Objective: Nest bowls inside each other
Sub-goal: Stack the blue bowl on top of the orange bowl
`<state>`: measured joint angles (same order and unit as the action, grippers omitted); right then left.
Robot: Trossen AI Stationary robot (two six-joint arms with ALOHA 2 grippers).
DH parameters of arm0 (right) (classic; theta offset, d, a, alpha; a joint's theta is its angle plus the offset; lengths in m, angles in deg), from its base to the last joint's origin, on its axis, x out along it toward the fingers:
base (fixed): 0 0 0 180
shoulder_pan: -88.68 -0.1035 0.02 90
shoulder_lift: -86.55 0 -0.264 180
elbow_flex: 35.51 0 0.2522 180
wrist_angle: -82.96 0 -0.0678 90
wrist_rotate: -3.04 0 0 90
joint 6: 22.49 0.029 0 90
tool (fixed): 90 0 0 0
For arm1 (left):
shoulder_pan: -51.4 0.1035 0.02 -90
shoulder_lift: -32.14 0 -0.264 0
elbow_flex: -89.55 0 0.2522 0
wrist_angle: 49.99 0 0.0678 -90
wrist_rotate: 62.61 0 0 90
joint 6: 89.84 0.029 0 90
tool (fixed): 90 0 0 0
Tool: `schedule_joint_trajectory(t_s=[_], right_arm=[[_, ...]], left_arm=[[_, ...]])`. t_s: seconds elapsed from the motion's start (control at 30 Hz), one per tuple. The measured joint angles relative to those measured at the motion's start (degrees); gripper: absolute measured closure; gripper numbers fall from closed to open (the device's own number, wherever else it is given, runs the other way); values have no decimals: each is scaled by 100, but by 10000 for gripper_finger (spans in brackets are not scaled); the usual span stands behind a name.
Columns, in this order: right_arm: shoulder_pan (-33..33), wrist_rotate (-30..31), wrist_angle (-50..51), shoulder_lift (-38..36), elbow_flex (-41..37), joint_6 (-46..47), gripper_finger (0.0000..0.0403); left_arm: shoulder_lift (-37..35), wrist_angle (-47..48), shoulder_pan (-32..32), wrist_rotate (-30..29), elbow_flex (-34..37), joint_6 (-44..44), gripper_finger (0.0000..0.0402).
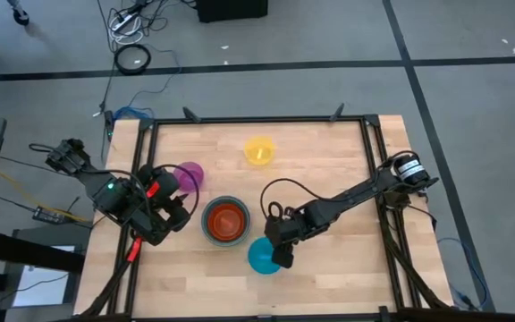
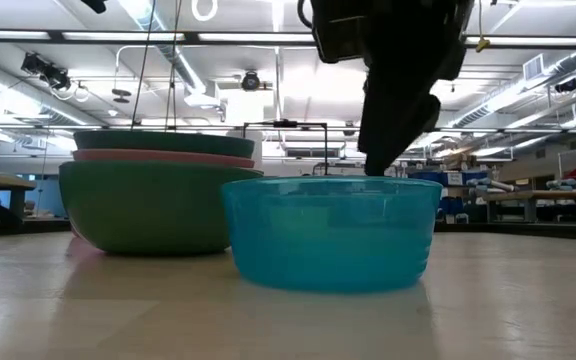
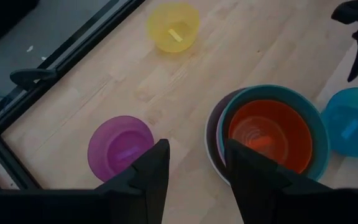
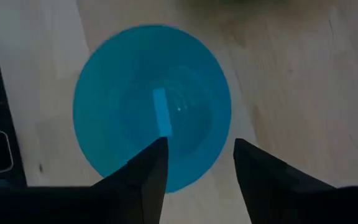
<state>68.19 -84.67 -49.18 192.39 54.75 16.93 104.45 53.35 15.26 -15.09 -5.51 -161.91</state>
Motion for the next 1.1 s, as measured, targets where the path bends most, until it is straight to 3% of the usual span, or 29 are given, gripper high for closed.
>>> schedule_joint_trajectory(t_s=[0.6, 0.73, 0.9, 1.1], right_arm=[[7, 164, -1646, -2, -1213, 265, 238], [7, 212, -1684, -2, -1256, 96, 281], [7, 224, -1837, -2, -1256, -255, 387], [80, 201, -1790, -127, -1228, -394, 401]], left_arm=[[0, -4, 0, -35, 0, -15, 239], [0, -4, 0, -81, 0, -17, 239], [0, -5, 0, -115, 0, -17, 239], [2, -7, 0, -116, 0, -17, 239]])
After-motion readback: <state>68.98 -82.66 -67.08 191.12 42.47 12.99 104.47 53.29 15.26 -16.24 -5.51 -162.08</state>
